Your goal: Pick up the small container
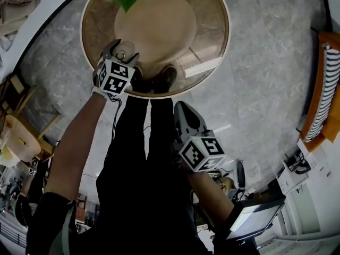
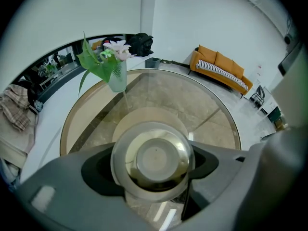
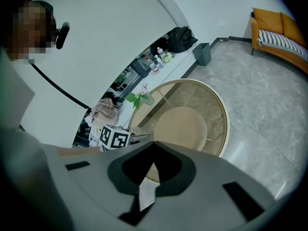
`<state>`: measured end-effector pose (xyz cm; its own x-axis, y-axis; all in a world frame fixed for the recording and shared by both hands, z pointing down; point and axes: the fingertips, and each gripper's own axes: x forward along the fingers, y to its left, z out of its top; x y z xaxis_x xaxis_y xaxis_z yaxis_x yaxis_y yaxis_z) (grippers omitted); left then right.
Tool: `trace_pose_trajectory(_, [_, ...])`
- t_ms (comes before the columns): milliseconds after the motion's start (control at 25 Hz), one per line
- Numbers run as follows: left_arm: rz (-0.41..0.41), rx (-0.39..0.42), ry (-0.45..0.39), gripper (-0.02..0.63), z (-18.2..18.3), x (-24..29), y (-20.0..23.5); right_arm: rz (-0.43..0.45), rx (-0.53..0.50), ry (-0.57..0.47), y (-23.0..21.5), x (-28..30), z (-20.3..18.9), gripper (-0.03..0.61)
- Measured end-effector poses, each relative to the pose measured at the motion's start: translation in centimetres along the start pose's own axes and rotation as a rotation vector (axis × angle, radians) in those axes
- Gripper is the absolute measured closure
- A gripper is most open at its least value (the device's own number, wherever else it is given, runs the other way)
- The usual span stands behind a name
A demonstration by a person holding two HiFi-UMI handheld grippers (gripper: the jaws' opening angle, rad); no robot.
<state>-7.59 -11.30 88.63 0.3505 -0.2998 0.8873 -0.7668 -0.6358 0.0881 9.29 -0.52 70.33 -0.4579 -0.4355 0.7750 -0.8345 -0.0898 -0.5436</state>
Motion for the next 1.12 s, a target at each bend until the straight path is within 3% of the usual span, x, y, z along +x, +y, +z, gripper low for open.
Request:
trace_pose_trajectory(680, [-0.003, 0.033, -0.096, 0.273, 6.0, -12.1, -3.5, 0.089, -0.052, -0.114, 4.7, -5.0, 4.4, 0.583])
trace_pose_trajectory(1120, [-0.026, 0.004, -0.071, 0.273, 6.3, -18.7, -6.9, 0.140, -0.099, -0.143, 8.7, -8.7, 4.8, 0.583])
